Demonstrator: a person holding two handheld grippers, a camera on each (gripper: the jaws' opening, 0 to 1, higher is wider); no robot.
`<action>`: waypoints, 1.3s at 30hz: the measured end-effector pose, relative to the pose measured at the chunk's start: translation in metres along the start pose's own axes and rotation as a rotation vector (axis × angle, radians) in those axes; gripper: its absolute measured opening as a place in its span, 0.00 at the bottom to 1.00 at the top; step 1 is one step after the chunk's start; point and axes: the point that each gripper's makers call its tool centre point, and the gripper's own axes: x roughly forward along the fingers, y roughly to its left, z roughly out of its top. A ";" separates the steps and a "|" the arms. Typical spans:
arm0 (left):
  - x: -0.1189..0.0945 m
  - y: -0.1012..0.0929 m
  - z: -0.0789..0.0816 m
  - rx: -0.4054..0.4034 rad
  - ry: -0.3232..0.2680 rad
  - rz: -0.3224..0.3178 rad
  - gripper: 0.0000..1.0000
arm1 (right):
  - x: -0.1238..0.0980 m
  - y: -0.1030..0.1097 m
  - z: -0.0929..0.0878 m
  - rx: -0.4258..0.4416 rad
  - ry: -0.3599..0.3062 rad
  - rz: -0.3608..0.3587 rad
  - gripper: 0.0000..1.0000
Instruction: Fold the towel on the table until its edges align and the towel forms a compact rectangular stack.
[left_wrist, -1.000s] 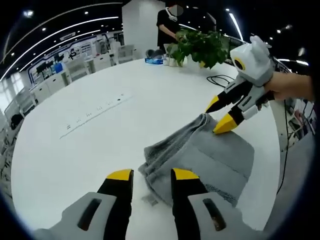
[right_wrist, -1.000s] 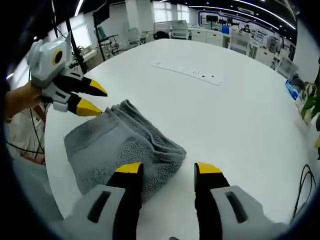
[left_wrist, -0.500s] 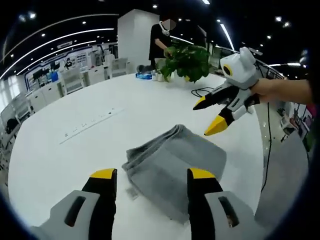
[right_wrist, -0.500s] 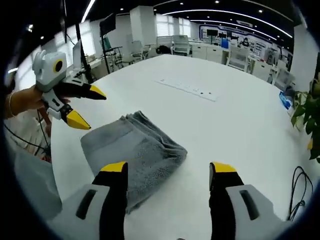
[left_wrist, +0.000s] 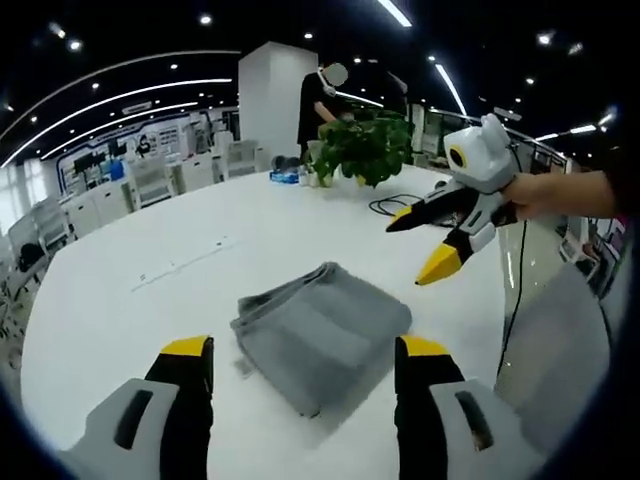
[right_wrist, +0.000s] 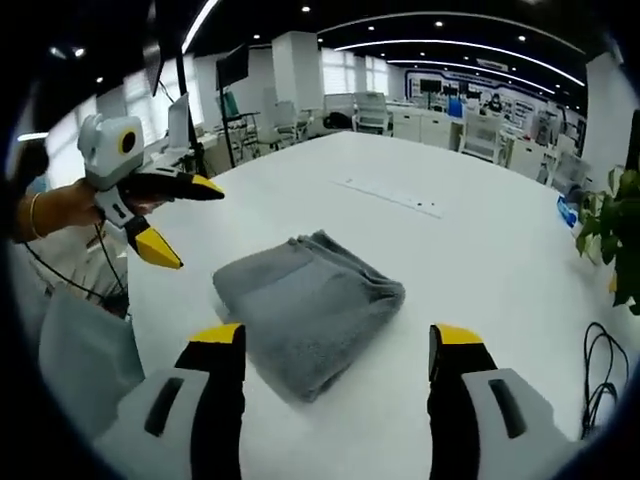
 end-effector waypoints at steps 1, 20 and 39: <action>-0.005 -0.003 0.001 -0.004 -0.008 0.003 0.77 | -0.004 0.004 -0.002 -0.007 -0.004 -0.001 0.76; -0.041 -0.039 -0.045 -0.037 0.008 0.030 0.81 | -0.049 0.054 -0.059 0.012 -0.021 0.005 0.79; -0.060 -0.056 -0.065 -0.069 0.022 0.036 0.83 | -0.072 0.075 -0.078 0.069 -0.031 -0.004 0.79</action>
